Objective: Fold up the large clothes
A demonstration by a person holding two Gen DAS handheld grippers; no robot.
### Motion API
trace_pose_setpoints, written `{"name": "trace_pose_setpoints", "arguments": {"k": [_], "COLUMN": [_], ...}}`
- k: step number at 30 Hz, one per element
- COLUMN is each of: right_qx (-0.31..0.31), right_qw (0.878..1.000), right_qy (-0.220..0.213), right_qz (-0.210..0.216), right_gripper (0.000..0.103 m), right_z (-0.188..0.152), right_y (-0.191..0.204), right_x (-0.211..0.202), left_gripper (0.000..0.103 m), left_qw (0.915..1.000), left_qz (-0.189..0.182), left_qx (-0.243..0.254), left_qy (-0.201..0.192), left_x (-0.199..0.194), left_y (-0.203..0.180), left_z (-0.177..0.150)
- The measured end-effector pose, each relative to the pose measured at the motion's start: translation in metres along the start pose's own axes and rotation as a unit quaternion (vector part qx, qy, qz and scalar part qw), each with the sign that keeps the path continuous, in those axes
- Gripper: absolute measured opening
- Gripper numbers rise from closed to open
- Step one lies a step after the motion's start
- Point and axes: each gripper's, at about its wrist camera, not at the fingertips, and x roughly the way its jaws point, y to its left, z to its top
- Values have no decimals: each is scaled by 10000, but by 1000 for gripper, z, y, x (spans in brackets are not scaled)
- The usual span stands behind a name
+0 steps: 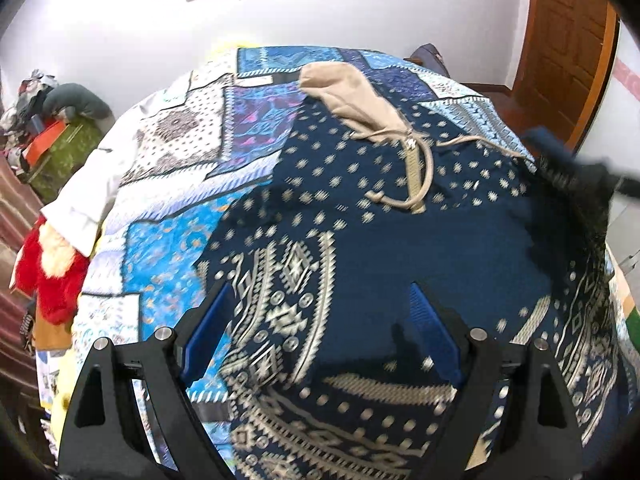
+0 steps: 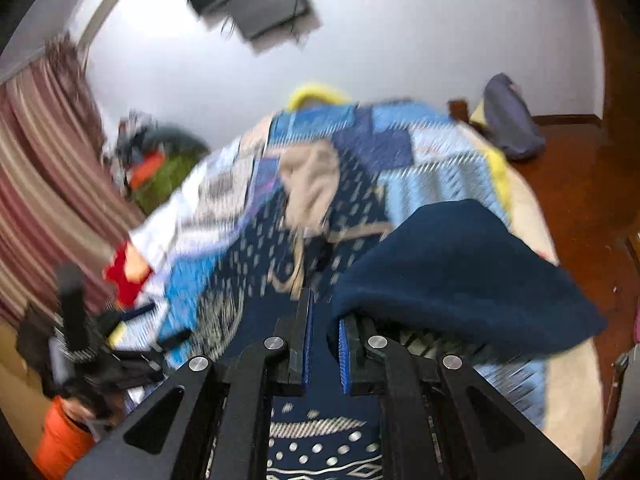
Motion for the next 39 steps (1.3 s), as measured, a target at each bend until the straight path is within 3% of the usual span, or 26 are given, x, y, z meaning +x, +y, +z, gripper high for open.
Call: {"name": "trace_pose_setpoints", "arguments": {"k": [4,7,12,18,22,27,34,39], "right_qx": [-88,3,-482,-1156,-1085,-282,373,834], "right_qw": [9962,9838,9817,9653,9691,9855,9805,9765], "right_qy": [617,1356,1416,1797,1683,1302,891,775], "right_qz": [-608,-1169,-1182,-1503,-1441,-1046,-1711,-1827], "right_gripper": [9,9,9,9,9,9,9,9], "right_z": [-31,-54,-71,-91,-103,-96,-79,-83], "right_y": [1,-18,-21,-10,-24,-61,-130,-174], "right_x": [44,70,56,38,17,-26,-67,-88], "left_gripper": [88,88,88,88,88,88,88,88], "left_qw": [9998,9997,9989,9972,9955,9916,9807,9648], "left_qz": [-92,-86,-24,-188,-486,-854,-1064,-1376], "left_qx": [-45,54,363,681,808,972,1640,2232], "left_qy": [177,243,298,247,107,-26,14,213], "left_x": [-4,-5,-6,-11,-23,-29,-7,26], "left_y": [9,6,-12,-47,-73,-116,-207,-282], "left_z": [-19,-29,-40,-32,-15,17,56,68]}}
